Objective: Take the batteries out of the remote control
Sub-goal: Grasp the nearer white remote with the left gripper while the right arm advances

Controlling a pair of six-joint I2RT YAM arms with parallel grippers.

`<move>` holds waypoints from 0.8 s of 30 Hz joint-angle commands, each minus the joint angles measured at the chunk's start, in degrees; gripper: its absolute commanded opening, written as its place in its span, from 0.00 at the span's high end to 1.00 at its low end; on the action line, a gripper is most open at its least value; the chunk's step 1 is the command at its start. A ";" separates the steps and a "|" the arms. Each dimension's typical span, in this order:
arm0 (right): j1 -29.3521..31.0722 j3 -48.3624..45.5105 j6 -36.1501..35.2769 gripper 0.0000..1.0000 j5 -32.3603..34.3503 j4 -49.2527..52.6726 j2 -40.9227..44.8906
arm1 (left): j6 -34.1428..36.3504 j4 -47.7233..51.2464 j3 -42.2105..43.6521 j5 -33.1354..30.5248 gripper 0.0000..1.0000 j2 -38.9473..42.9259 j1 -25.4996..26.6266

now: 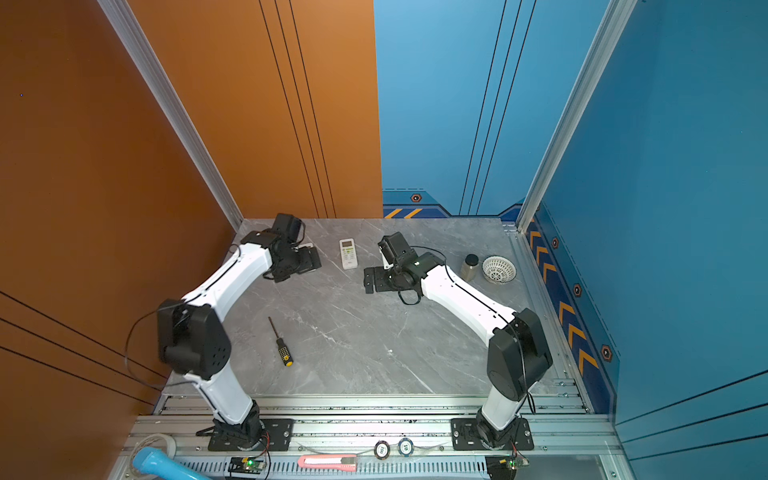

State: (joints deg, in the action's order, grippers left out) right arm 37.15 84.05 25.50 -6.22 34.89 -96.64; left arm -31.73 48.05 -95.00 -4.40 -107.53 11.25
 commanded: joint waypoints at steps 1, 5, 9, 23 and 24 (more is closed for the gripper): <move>0.24 -0.28 -0.03 0.00 1.48 0.33 2.95 | 4.00 6.26 -8.71 -4.51 0.02 -8.81 -1.45; 1.13 -1.76 0.73 0.00 1.23 0.51 5.61 | 5.13 6.38 -15.40 -5.92 0.02 -16.66 -1.95; 1.84 -1.79 1.31 0.00 0.68 1.54 7.05 | 6.32 6.18 -19.85 -5.12 0.02 -22.26 -2.24; 2.58 -5.85 2.80 0.00 -0.96 1.86 9.21 | 8.76 6.29 -31.60 -1.61 0.08 -33.25 -4.88; 2.58 -6.33 2.88 0.00 -1.01 1.93 9.26 | 8.51 6.31 -31.73 -1.42 0.10 -33.53 -5.24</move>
State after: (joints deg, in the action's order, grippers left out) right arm 39.40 79.37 27.16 -6.24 35.18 -89.08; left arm -23.94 52.56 -124.77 -7.16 -139.87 7.29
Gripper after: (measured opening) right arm 0.998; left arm 0.909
